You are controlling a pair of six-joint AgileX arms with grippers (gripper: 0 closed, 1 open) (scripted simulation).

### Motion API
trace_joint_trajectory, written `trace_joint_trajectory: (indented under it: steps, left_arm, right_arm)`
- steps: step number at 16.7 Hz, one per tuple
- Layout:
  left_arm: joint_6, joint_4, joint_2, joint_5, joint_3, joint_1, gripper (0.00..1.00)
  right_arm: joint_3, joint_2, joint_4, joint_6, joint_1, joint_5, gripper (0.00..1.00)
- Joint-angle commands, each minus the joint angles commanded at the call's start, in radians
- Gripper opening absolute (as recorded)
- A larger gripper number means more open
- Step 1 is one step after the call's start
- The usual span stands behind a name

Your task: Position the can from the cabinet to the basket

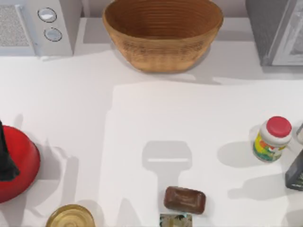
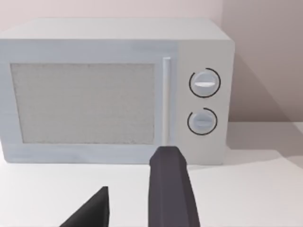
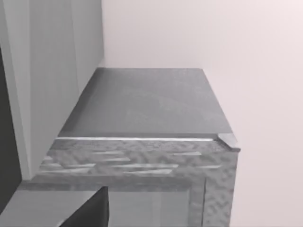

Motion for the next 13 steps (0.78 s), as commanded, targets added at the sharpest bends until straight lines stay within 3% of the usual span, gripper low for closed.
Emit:
trace_joint_trajectory:
  steps: [6,9,13]
  left_arm:
    - [0.000,0.000,0.000,0.000,0.000,0.000,1.00]
    - [0.000,0.000,0.000,0.000,0.000,0.000,1.00]
    - [0.000,0.000,0.000,0.000,0.000,0.000,1.00]
  right_arm:
    - [0.008,-0.002,-0.001,0.000,0.056,0.061,1.00]
    - [0.021,0.004,-0.010,-0.002,0.204,0.208,1.00]
    - [0.033,0.010,-0.029,-0.005,0.514,0.515,1.00]
